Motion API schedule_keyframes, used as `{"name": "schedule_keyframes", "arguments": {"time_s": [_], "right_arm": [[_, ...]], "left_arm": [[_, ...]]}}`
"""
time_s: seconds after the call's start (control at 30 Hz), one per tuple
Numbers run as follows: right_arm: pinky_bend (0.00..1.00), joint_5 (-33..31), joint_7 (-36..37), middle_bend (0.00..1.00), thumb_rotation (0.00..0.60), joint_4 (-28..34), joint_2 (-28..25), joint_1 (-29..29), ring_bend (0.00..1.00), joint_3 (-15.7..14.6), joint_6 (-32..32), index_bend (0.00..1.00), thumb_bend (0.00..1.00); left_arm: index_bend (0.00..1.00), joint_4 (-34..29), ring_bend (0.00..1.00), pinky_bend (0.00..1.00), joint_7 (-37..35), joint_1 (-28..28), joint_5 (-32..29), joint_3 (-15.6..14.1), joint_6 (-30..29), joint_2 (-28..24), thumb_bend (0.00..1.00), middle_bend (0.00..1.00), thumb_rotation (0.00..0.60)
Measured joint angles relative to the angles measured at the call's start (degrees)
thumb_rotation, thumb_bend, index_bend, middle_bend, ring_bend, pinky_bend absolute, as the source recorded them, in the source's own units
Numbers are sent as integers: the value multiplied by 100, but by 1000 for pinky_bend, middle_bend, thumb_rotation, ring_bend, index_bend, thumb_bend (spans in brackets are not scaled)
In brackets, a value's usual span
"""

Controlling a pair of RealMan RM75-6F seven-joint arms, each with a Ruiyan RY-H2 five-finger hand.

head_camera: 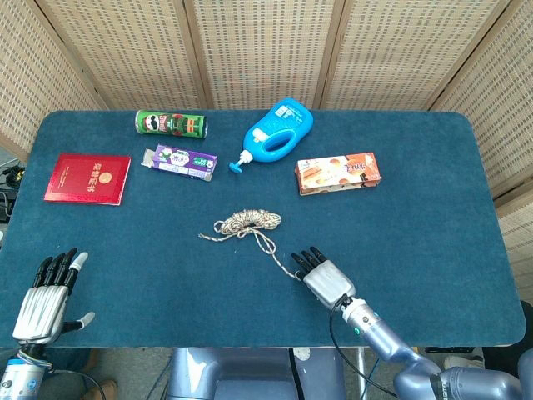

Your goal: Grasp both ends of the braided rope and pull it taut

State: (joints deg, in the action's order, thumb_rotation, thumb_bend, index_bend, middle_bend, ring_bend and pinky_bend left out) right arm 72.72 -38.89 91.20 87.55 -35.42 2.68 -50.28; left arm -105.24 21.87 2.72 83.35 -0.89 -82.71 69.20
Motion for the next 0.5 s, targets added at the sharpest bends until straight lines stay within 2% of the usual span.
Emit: {"name": "schedule_keyframes", "arguments": {"time_s": [0.17,0.23,0.3,0.37,0.4,0.5], "right_arm": [[0,-274,-17,0,600,-154,59,-74,0,84,-9,316,946],[0,-323,-56,0,600,-181,70,-117,0,118,-45,316,809],[0,-322,-25,0,600,-125,59,-117,0,159,-131,316,512],[0,-312,49,0,600,11,16,-111,0,205,-228,316,344],[0,-304,97,0,600,75,-9,-108,0,227,-264,316,303],[0,-280,355,0,600,215,-69,-95,0,298,-360,315,280]], "left_arm": [[0,3,0,0,2,5,7,-20,13,5,0,0,600],[0,6,0,0,17,16,12,-37,36,9,0,0,600],[0,5,0,0,8,15,15,-38,28,9,0,0,600],[0,3,0,0,-7,13,15,-33,14,6,0,0,600],[0,2,0,0,-20,11,10,-28,6,1,0,0,600],[0,7,0,0,-47,10,2,-25,-2,-9,0,0,600]]}}
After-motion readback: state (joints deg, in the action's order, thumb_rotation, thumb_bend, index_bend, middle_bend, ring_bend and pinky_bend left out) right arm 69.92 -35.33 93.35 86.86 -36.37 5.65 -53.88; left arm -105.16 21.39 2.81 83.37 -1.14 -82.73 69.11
